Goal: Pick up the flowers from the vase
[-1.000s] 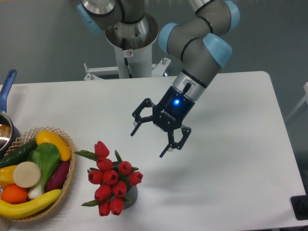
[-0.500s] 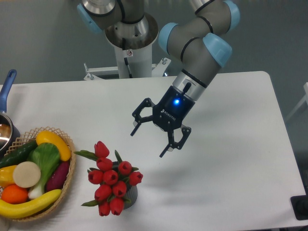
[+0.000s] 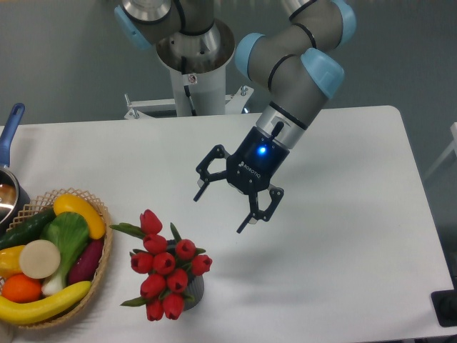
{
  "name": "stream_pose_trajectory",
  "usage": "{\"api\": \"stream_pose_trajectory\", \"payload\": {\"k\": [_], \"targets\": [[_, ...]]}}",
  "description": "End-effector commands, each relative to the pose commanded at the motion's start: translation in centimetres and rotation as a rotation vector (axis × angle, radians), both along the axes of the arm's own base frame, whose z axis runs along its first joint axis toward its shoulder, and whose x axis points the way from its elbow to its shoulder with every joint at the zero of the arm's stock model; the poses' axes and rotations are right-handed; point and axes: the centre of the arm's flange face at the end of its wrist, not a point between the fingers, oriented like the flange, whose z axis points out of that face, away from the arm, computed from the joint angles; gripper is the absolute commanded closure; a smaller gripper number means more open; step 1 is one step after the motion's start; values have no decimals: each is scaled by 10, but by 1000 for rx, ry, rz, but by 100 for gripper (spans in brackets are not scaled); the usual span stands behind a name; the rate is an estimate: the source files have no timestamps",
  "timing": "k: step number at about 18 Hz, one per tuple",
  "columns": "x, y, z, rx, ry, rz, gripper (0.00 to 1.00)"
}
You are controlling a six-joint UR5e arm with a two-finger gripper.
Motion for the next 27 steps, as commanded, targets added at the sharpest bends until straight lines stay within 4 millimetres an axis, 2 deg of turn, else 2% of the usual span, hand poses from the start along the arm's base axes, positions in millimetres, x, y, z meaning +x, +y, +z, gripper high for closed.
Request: {"api": "stream_pose_trajectory", "payload": {"k": [4, 7, 8, 10, 12, 14, 18, 21, 23, 25, 26, 27], "targets": [[0, 1, 0, 6, 0, -5, 0], [4, 10, -4, 43, -20, -32, 0], [3, 19, -12, 57, -28, -48, 0], [0, 35, -12, 106, -41, -78, 0], [-5, 44, -21, 110, -56, -88, 0], [0, 59, -33, 103, -69, -113, 0], [-7, 70, -38, 104, -69, -122, 0], [-3, 84, -41, 105, -68, -145, 0], [8, 93, -45, 104, -64, -172, 0], [15, 95, -50, 95, -63, -182, 4], [16, 95, -49, 95, -63, -182, 10], [16, 95, -48, 96, -60, -182, 21]]}}
